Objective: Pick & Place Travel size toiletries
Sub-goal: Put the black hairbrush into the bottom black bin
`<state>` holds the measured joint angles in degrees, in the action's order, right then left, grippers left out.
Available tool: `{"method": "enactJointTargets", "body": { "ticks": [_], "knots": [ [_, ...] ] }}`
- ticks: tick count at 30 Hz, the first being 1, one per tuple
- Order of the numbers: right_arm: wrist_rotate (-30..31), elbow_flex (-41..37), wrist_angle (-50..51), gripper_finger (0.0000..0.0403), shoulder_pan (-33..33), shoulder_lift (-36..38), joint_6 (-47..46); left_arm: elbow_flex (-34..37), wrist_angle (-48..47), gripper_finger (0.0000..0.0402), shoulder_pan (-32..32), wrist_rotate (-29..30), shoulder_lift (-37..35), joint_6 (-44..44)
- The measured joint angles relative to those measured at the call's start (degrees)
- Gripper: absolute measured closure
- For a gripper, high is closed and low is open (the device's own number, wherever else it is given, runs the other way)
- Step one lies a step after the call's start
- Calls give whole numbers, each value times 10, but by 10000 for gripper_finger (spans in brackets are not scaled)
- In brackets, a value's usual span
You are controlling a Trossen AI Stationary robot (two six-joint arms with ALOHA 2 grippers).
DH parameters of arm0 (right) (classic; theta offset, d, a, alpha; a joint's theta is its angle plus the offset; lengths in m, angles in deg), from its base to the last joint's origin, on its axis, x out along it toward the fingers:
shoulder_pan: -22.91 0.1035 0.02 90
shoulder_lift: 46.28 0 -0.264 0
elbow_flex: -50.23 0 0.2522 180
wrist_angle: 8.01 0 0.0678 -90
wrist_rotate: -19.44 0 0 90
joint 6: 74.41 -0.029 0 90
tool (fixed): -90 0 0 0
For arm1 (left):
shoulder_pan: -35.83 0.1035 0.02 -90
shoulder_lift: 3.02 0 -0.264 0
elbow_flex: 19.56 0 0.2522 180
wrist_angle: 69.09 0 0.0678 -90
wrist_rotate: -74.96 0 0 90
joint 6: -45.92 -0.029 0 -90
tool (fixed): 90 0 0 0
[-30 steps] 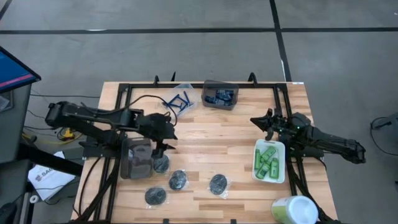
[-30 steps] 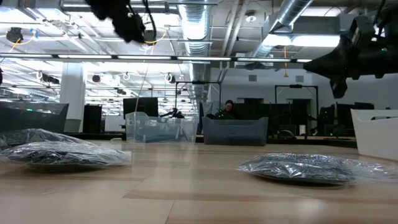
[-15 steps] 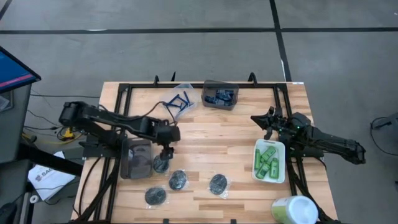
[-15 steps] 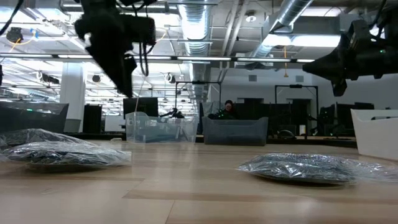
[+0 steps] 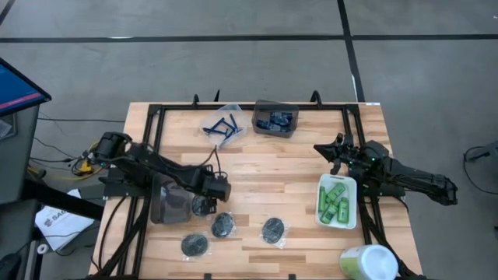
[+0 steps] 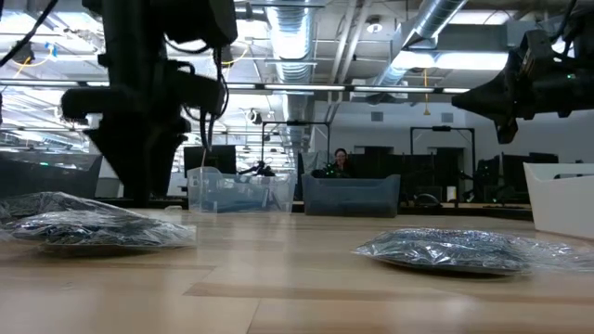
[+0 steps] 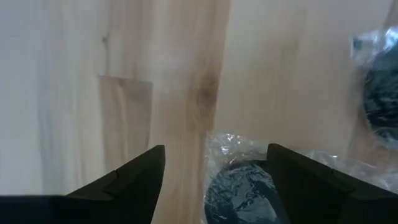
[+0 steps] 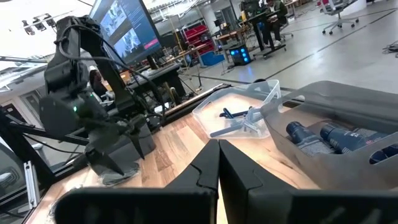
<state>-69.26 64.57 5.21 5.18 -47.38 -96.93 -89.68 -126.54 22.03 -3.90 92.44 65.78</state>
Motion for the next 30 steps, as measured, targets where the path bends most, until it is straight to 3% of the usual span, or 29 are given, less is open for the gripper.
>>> {"method": "enactJointTargets", "body": {
  "ticks": [14, 18, 27, 30],
  "knots": [
    [0, 0, 0, 403, 0, 0, 0, -2, 6, 136, -6, 20, 64, 1],
    [0, 0, 0, 403, 0, 0, 0, 1, 10, 188, -5, 10, 60, 1],
    [0, 0, 0, 403, 0, 0, 0, 4, 14, 368, 8, -13, 50, -4],
    [0, 0, 0, 403, 0, 0, 0, 4, 19, 394, 11, -21, 50, -12]
  ]
}}
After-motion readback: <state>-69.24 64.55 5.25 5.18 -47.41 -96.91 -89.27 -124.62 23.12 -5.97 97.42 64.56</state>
